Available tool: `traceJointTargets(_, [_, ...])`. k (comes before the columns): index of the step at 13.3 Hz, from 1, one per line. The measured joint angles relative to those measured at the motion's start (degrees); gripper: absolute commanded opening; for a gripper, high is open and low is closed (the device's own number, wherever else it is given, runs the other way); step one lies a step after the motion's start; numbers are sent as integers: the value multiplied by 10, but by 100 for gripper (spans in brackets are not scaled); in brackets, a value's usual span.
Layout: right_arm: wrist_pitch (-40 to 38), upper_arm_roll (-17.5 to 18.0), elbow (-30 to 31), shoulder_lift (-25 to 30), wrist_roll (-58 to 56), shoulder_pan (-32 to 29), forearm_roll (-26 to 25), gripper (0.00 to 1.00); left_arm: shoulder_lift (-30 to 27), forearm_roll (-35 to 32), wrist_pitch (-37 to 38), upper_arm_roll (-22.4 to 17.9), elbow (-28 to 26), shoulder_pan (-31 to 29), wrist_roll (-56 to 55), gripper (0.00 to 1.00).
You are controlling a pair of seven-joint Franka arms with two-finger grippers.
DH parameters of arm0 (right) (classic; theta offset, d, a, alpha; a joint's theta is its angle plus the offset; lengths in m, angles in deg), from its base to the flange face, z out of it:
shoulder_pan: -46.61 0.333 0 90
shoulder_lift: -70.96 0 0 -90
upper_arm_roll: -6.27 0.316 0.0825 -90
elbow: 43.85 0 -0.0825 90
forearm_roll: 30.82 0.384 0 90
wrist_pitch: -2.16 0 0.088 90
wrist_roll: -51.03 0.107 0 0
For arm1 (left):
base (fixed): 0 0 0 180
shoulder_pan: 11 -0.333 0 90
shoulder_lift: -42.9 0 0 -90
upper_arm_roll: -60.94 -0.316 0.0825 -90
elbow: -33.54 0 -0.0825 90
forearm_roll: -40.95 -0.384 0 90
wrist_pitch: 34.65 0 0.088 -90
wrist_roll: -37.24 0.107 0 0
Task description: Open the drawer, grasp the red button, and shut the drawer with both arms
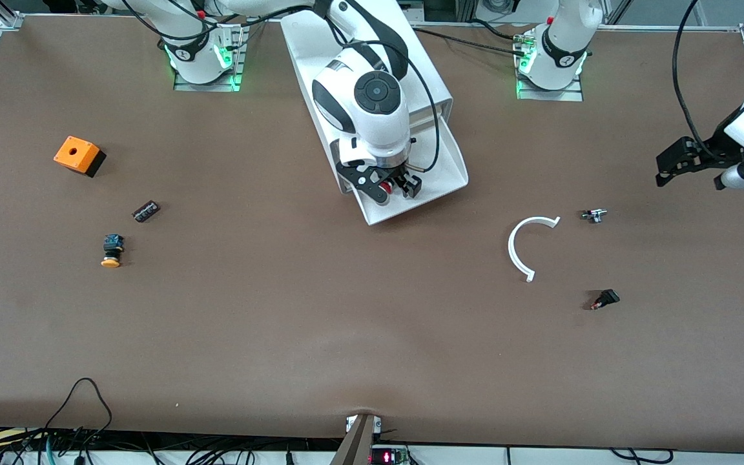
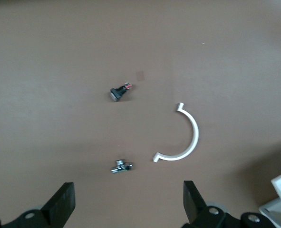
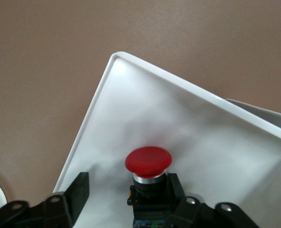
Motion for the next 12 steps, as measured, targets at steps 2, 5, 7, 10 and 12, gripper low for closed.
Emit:
traceJointTargets(2, [7,0,0,-4,0,1,0,51,1,8,2,0,-2,0,0,100])
traceJointTargets(5, [11,0,0,-6,0,1,0,18,4,9,2,0,-3,0,-1,100])
traceJointTargets(7, [13,0,0,-6,0,1,0,10,6,9,2,0,-3,0,-1,100])
traceJointTargets(10, [13,0,0,-6,0,1,0,8,8,9,2,-3,-3,0,-1,100])
traceJointTargets(12, [13,0,-1,-5,0,1,0,8,8,9,2,-4,-3,0,-1,100])
